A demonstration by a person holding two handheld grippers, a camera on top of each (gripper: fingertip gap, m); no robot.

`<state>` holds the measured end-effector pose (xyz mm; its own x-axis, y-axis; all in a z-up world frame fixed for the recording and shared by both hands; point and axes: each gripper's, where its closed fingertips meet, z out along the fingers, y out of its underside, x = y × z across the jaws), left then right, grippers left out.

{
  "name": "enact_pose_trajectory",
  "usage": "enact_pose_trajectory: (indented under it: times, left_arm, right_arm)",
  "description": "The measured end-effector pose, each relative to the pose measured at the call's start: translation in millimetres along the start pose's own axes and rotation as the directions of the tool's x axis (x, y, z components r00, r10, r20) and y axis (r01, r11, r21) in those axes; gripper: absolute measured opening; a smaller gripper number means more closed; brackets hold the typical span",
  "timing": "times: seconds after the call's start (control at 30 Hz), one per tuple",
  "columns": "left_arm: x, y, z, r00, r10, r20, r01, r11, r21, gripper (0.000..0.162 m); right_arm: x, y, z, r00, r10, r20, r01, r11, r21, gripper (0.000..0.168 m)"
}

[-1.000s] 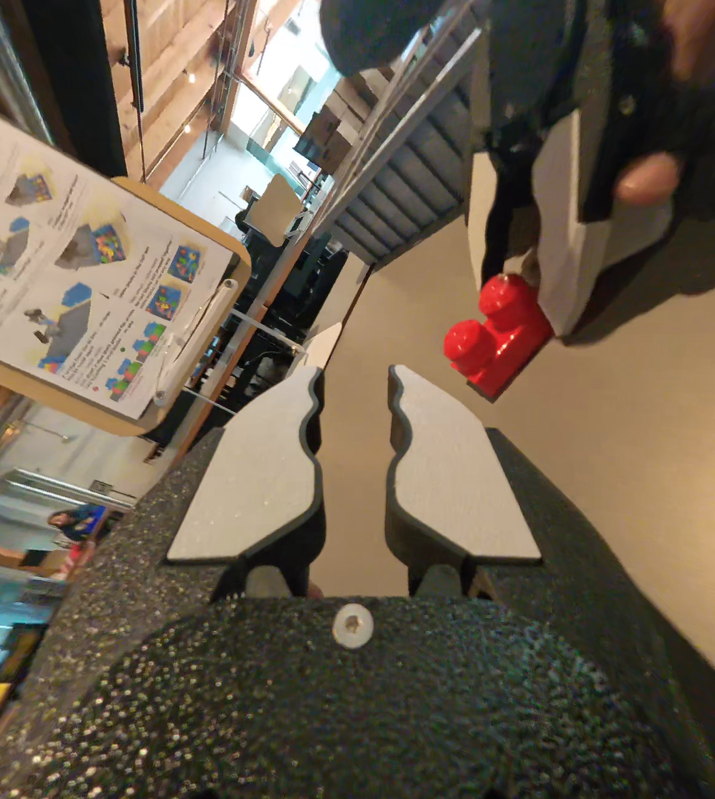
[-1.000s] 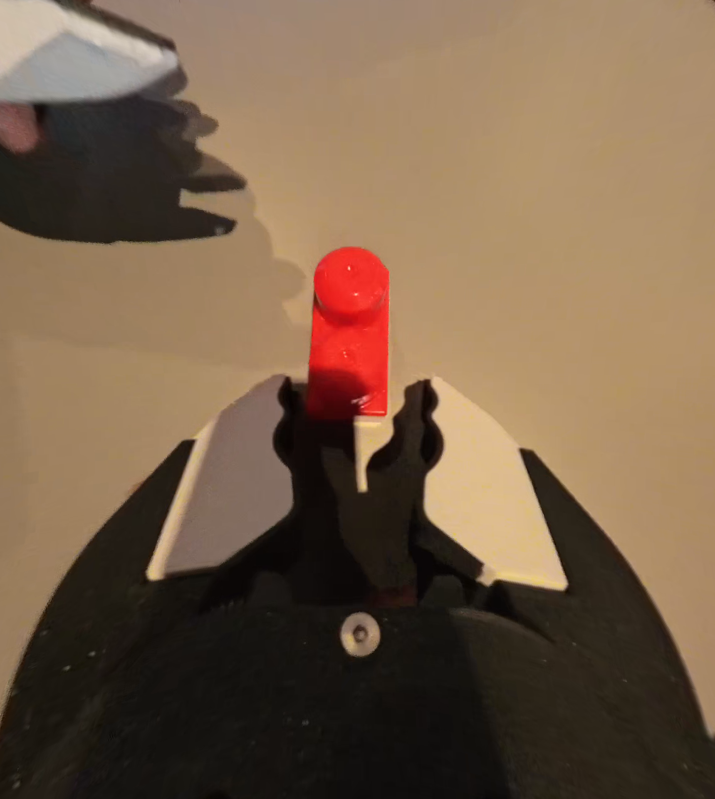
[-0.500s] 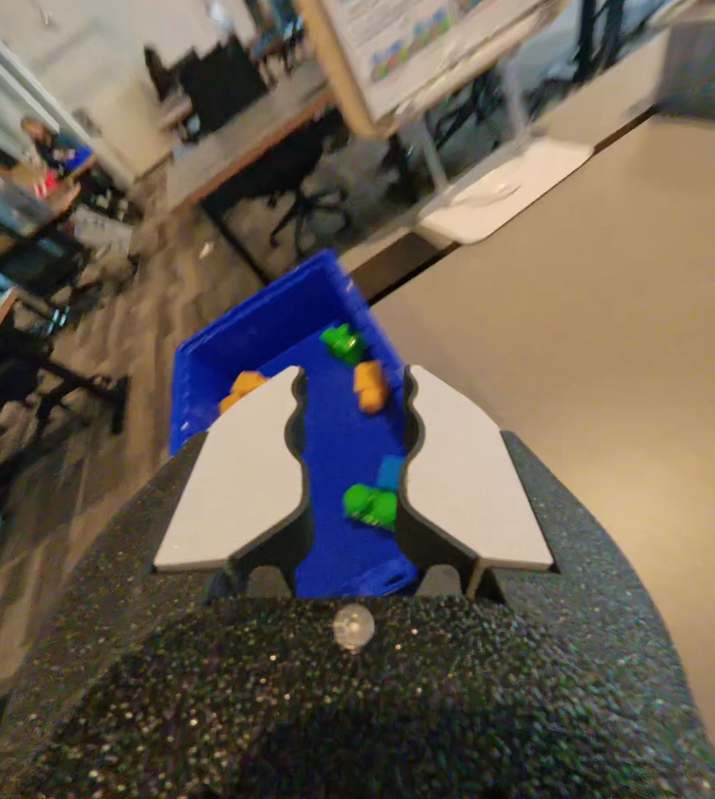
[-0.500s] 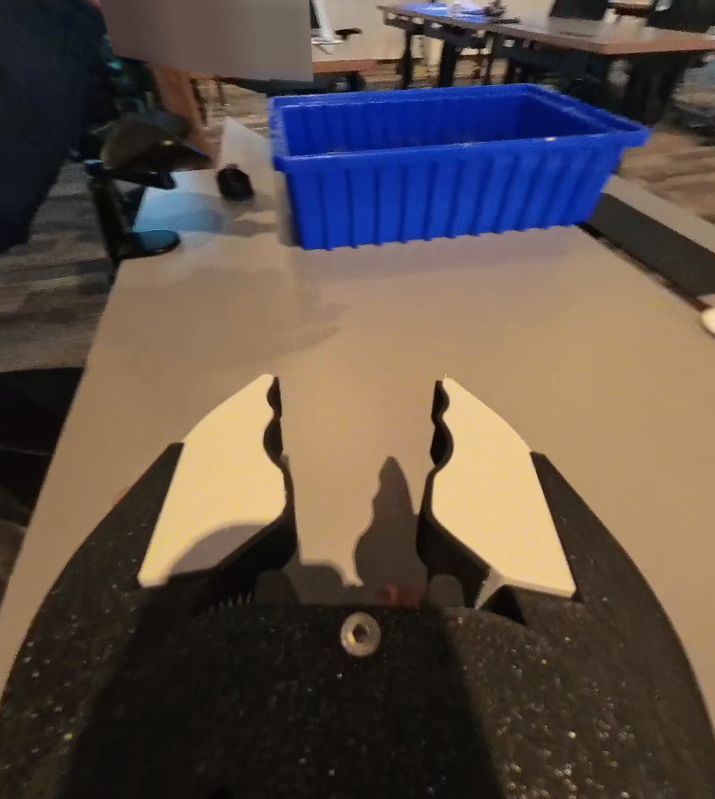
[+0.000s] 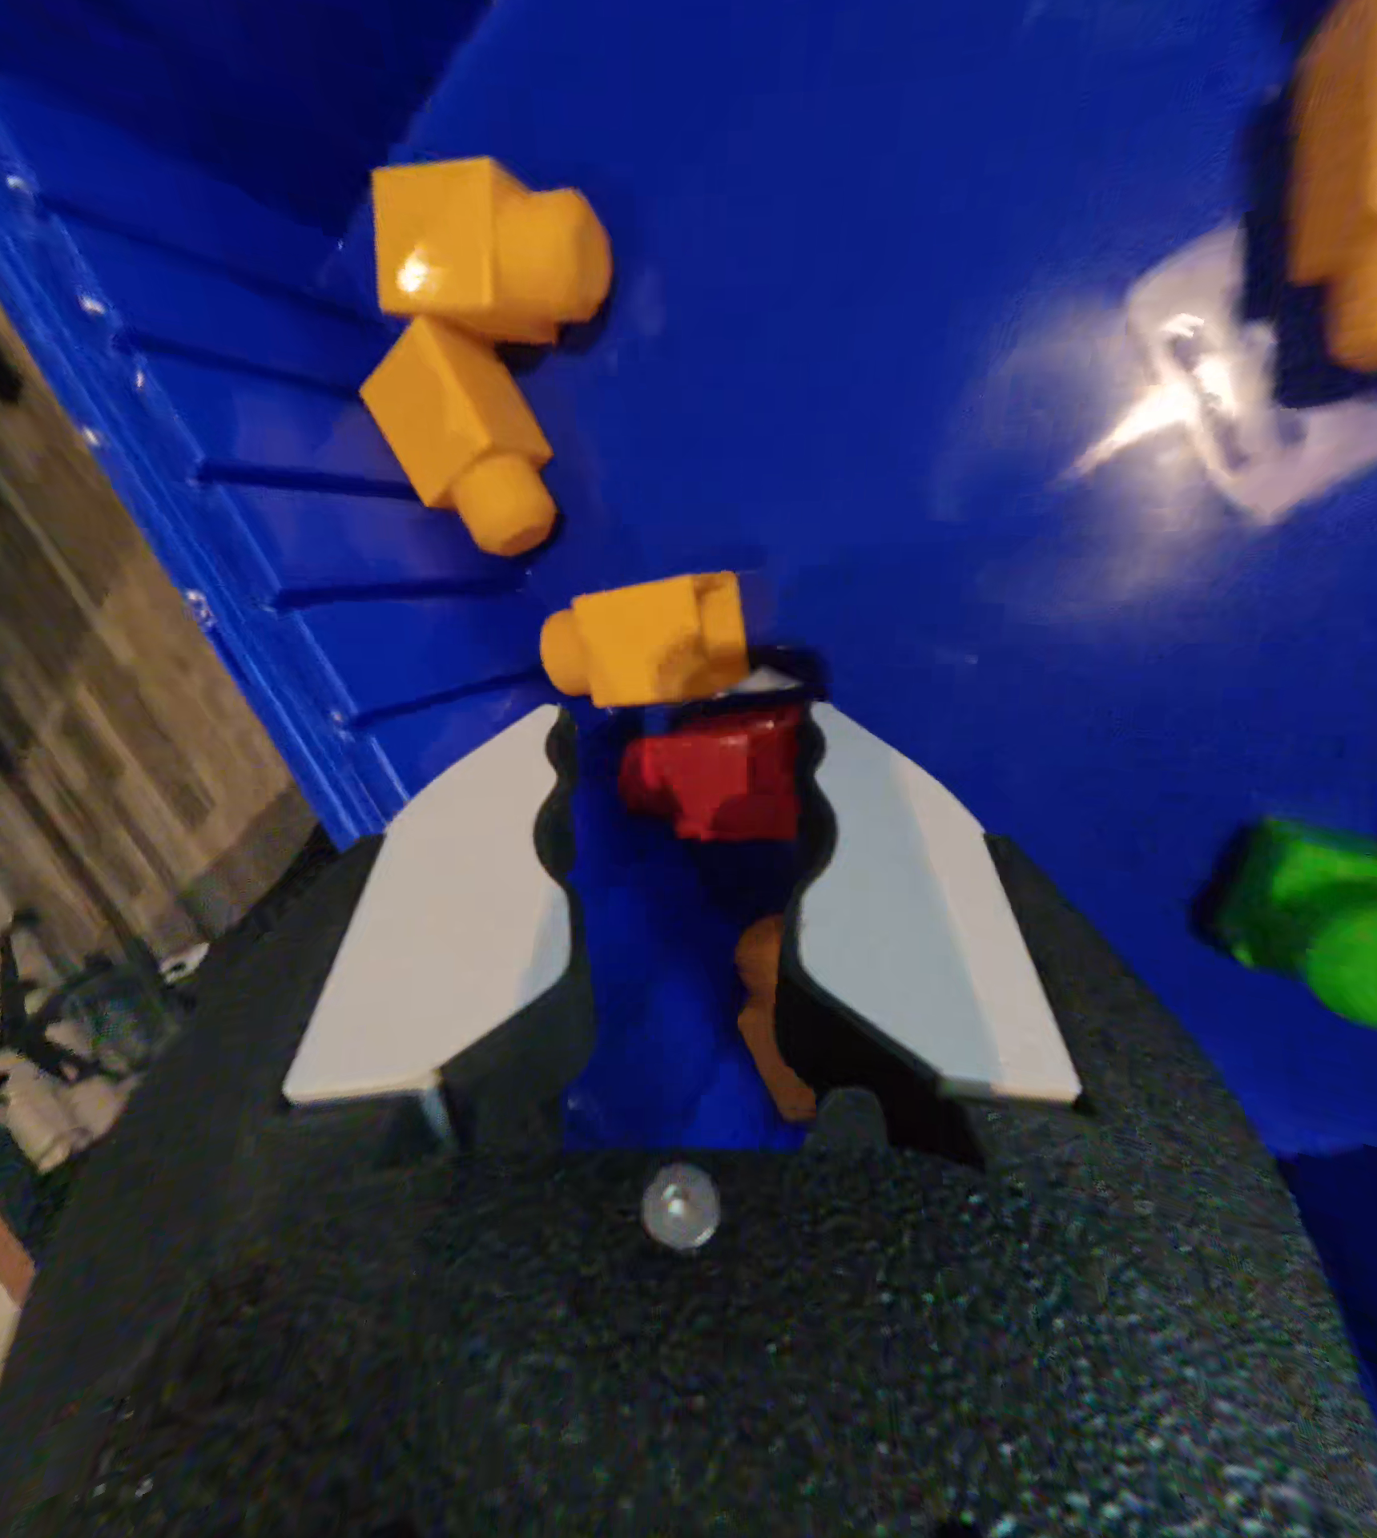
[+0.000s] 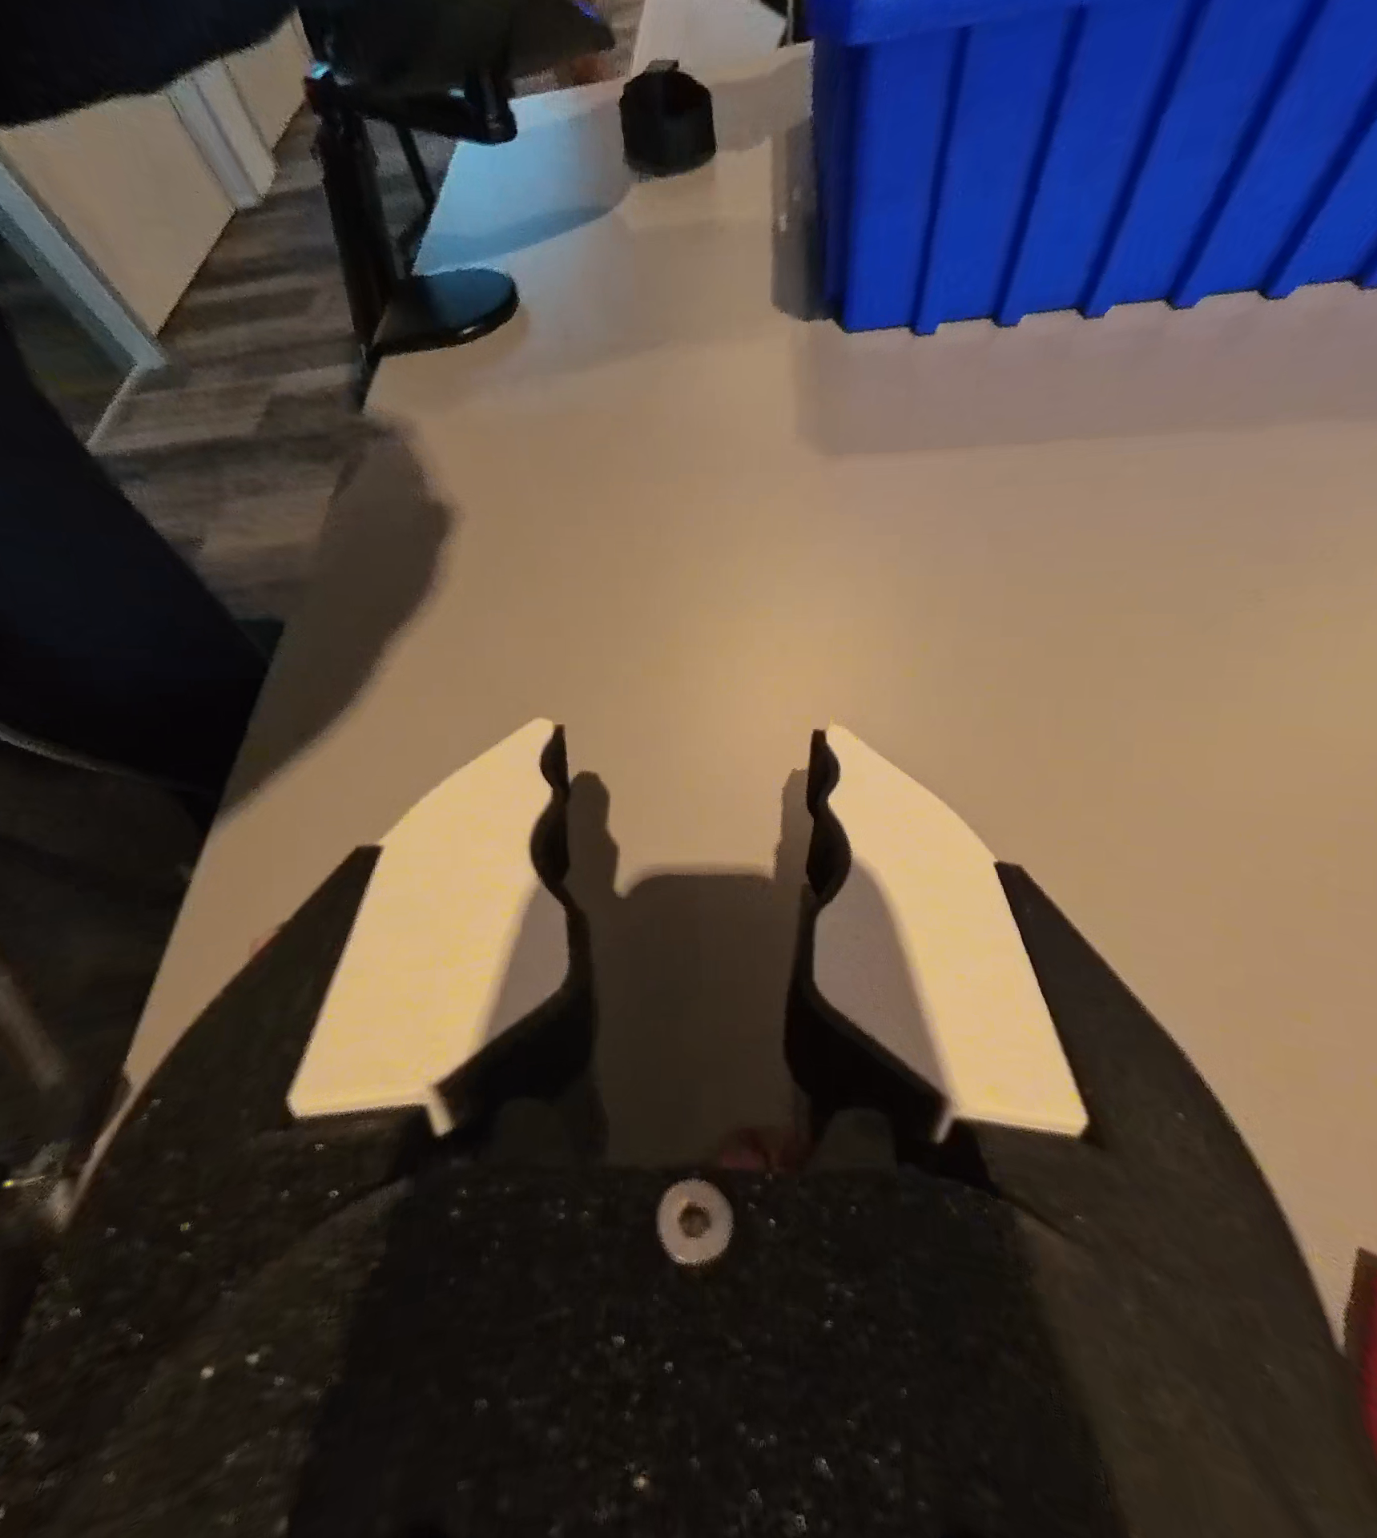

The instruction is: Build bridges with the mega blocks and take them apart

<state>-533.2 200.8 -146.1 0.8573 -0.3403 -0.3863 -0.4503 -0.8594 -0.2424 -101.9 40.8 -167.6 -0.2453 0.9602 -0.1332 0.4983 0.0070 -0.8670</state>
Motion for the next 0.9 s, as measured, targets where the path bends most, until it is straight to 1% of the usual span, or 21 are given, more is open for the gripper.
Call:
enact_pose_trajectory:
  times: [0.1,0.27,0.3,0.33,0.37,0.43,0.47,0.57,0.67,0.73,0.77,0.83,0.87,0.9]
  left_arm:
    - [-6.0,-4.9,20.6,0.998,0.005,0.062,0.0,0.997,-0.072,0.048]
    - [-13.1,4.6,47.1,0.977,0.109,0.184,-0.065,0.971,-0.228,0.044]
    - [-10.1,5.9,50.9,0.978,0.113,0.173,-0.068,0.967,-0.245,0.046]
    - [-13.5,3.8,51.7,0.97,0.124,0.207,-0.071,0.967,-0.243,0.046]
    - [-14.5,1.6,50.7,0.964,0.137,0.227,-0.081,0.968,-0.239,0.036]
    - [-22.2,-7.3,40.8,0.941,0.142,0.307,-0.079,0.975,-0.207,0.014]
    - [-24.2,-9.1,35.7,0.934,0.158,0.322,-0.094,0.974,-0.206,0.004]
    - [-14.4,-17.4,29.3,0.957,0.086,0.276,-0.058,0.993,-0.107,0.004]
    - [-15.6,-24.8,8.2,0.948,0.048,0.314,-0.044,0.999,-0.021,0.004]
    - [-8.2,-38.7,-18.9,0.953,-0.031,0.301,-0.001,0.995,0.105,0.004]
    - [0.5,-51.0,-36.7,0.96,-0.077,0.269,0.021,0.979,0.202,0.004]
    - [28.2,-82.3,-81.4,0.977,-0.139,0.161,0.059,0.905,0.422,0.004]
    - [47.2,-98.6,-107.3,0.984,-0.15,0.092,0.079,0.845,0.529,0.004]
    - [69.8,-115.1,-135.2,0.989,-0.148,0.015,0.105,0.765,0.635,0.004]
  right_arm:
    - [2.4,-1.6,0.6,0.999,0.031,0.014,-0.031,0.999,0.009,0.053]
    - [2.1,-7.1,-5.6,0.993,0.091,0.078,-0.097,0.993,0.067,0.048]
    - [1.8,-8.1,-7.2,0.99,0.103,0.094,-0.111,0.991,0.078,0.048]
    - [1.6,-9.3,-8.9,0.988,0.112,0.106,-0.122,0.988,0.09,0.048]
    - [1.7,-10.3,-10.8,0.987,0.117,0.111,-0.129,0.986,0.103,0.048]
    - [1.5,-12.3,-15.5,0.986,0.12,0.112,-0.134,0.982,0.132,0.048]
    - [1.5,-12.7,-17.8,0.986,0.122,0.11,-0.137,0.98,0.143,0.049]
    - [-0.1,-11.0,-21.7,0.987,0.12,0.103,-0.135,0.979,0.15,0.049]
    - [-1.5,-10.4,-22.4,0.993,0.09,0.073,-0.1,0.983,0.153,0.049]
    - [-2.7,-10.1,-22.6,0.996,0.069,0.057,-0.077,0.985,0.154,0.05]
    - [-3.0,-10.6,-23.1,0.997,0.059,0.049,-0.067,0.985,0.16,0.05]
    - [-2.1,-13.7,-26.0,0.998,0.048,0.032,-0.053,0.981,0.189,0.051]
    - [-0.7,-16.7,-28.5,0.999,0.046,0.023,-0.05,0.975,0.215,0.053]
    - [1.3,-20.8,-32.2,0.999,0.047,0.015,-0.05,0.968,0.245,0.054]
